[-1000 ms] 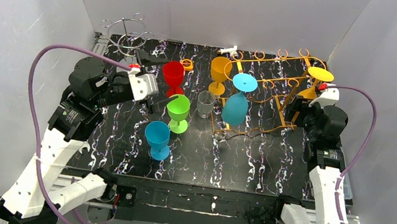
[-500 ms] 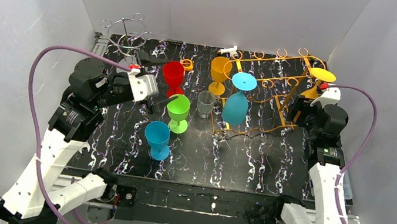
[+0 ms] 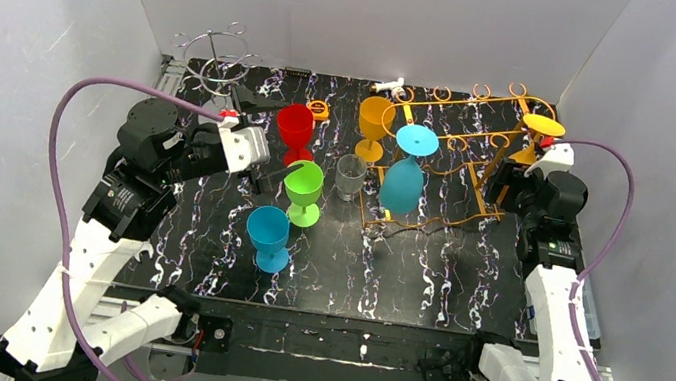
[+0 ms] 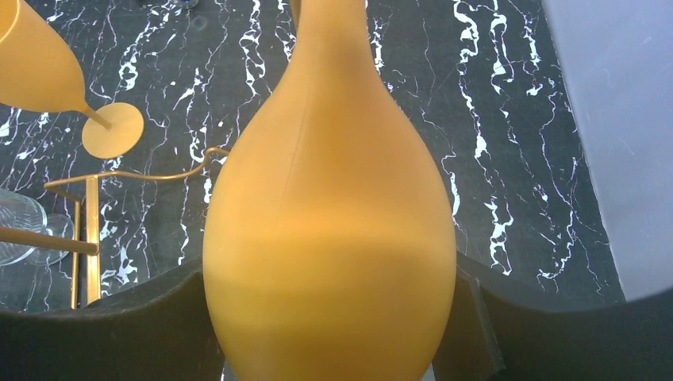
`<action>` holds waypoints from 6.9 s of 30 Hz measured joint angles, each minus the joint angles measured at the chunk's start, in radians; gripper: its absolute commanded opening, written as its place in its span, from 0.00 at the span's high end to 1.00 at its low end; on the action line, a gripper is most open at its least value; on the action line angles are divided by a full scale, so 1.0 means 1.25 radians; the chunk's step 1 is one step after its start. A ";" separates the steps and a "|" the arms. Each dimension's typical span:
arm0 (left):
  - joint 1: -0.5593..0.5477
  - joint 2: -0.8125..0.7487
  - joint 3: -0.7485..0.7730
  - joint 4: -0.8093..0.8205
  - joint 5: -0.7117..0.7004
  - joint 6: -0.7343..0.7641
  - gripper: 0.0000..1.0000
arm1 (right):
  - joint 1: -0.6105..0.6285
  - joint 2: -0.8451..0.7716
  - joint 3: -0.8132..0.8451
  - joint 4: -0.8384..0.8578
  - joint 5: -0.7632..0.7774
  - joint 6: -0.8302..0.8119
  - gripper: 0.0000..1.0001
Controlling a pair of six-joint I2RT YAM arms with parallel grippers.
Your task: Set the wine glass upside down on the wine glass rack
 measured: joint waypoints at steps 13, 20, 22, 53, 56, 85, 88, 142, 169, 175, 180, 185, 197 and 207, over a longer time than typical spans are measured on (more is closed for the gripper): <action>0.000 -0.001 0.000 -0.014 -0.013 -0.008 0.02 | 0.000 -0.019 -0.029 0.007 0.004 0.022 0.02; 0.000 -0.001 0.003 -0.045 -0.042 -0.033 0.02 | 0.000 -0.050 -0.018 -0.023 0.006 0.048 0.02; 0.000 -0.001 0.006 -0.061 -0.061 -0.048 0.02 | 0.000 -0.071 0.004 -0.051 0.002 0.060 0.02; 0.045 0.046 0.035 -0.459 -0.286 -0.207 0.02 | 0.014 -0.364 -0.028 -0.338 -0.265 0.350 0.02; 0.062 0.049 0.035 -0.470 -0.288 -0.210 0.02 | 0.016 -0.364 -0.031 -0.347 -0.283 0.363 0.02; 0.127 0.175 -0.094 -0.536 -0.172 -0.173 0.18 | 0.145 -0.279 -0.109 -0.393 -0.258 0.385 0.07; 0.127 0.182 -0.117 -0.533 -0.161 -0.173 0.20 | 0.321 -0.264 -0.135 -0.360 -0.157 0.428 0.08; 0.127 -0.237 0.003 0.103 -0.058 0.327 1.00 | 1.034 0.211 0.457 0.174 0.153 0.629 0.02; 0.130 -0.338 -0.132 0.239 0.034 0.549 1.00 | 1.077 0.418 0.527 0.552 0.213 0.659 0.02; 0.132 -0.353 -0.149 0.251 0.033 0.591 1.00 | 1.072 0.487 0.568 0.614 0.201 0.717 0.02; 0.132 -0.370 -0.167 0.258 0.040 0.627 1.00 | 1.070 0.519 0.584 0.645 0.177 0.754 0.02; 0.132 -0.392 -0.195 0.262 0.078 0.663 1.00 | 1.070 0.527 0.584 0.652 0.155 0.786 0.02; 0.132 -0.396 -0.204 0.259 0.129 0.700 0.93 | 1.060 0.524 0.583 0.649 0.099 0.821 0.26; 0.130 -0.387 -0.171 0.098 0.123 0.692 0.02 | 1.058 0.382 0.609 0.325 0.143 0.619 0.30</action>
